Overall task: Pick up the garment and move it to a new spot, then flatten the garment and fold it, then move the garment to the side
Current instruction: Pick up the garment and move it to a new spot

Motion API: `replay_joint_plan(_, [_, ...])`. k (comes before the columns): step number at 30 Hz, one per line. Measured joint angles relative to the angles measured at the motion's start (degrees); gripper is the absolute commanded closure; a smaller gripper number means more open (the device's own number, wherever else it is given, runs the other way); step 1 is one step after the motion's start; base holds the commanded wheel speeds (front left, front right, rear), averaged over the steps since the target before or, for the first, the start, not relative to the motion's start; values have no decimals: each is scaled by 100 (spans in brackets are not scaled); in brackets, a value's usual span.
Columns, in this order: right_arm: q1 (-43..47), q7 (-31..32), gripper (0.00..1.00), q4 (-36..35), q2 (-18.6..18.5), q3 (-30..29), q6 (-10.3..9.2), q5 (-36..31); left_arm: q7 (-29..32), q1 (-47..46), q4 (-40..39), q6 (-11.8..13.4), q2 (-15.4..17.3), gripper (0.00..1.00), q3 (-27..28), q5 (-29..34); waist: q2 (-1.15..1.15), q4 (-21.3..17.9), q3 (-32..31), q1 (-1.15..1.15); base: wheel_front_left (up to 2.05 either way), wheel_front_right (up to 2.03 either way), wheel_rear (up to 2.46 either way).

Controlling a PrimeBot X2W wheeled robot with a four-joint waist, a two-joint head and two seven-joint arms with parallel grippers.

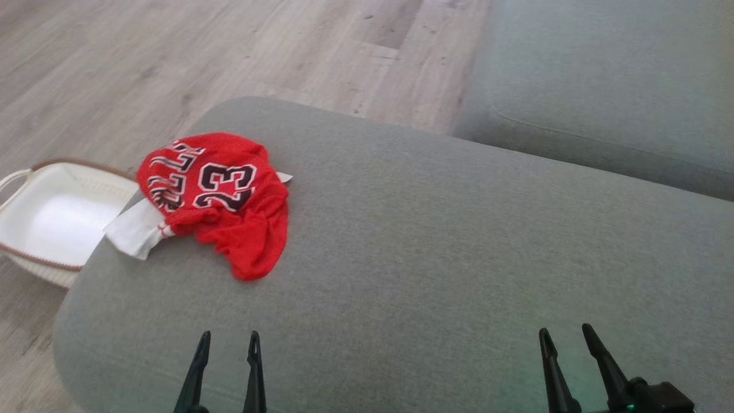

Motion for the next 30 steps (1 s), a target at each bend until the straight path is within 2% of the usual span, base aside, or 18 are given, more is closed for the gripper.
replay_joint_plan(6, [-9, 0, 0, 0, 1, 0, 0, -1, 0, 0, -52, 0, -1, 0, 82, 0, 0, 224, 56, 0, 0, 0, 0])
replay_joint_plan(13, [-9, 0, 0, 0, 2, -1, 0, -13, 0, -38, -147, -4, 0, 0, 178, 20, 0, 249, 205, 0, 0, 0, 0])
replay_joint_plan(16, [-12, 0, 0, -5, 2, 0, 0, -98, 0, -258, -172, -118, 43, 0, 240, 101, 0, 243, 319, 0, 0, 0, 0])
replay_joint_plan(20, [-20, 0, 0, -78, 2, -8, 0, -235, 0, -896, -187, -249, 222, 0, 436, 120, 0, 239, 496, 0, 0, 0, 0])
replay_joint_plan(25, [-422, 0, 0, -182, -152, 55, 0, -525, -4, -2598, -60, -378, 503, 0, 829, 143, 0, 195, 1052, 1, 0, 0, 0])
replay_joint_plan(27, [-705, 0, 0, -250, -349, 58, 0, -561, 15, -3288, 379, -494, 589, 0, 925, 69, 0, 153, 1314, 2, 0, 0, 0])
replay_joint_plan(30, [-1044, -13, 0, -354, -602, 45, 0, -569, 396, -4176, 1237, -671, 777, 0, 1023, -74, 0, 77, 1705, 2, 0, 0, 0])
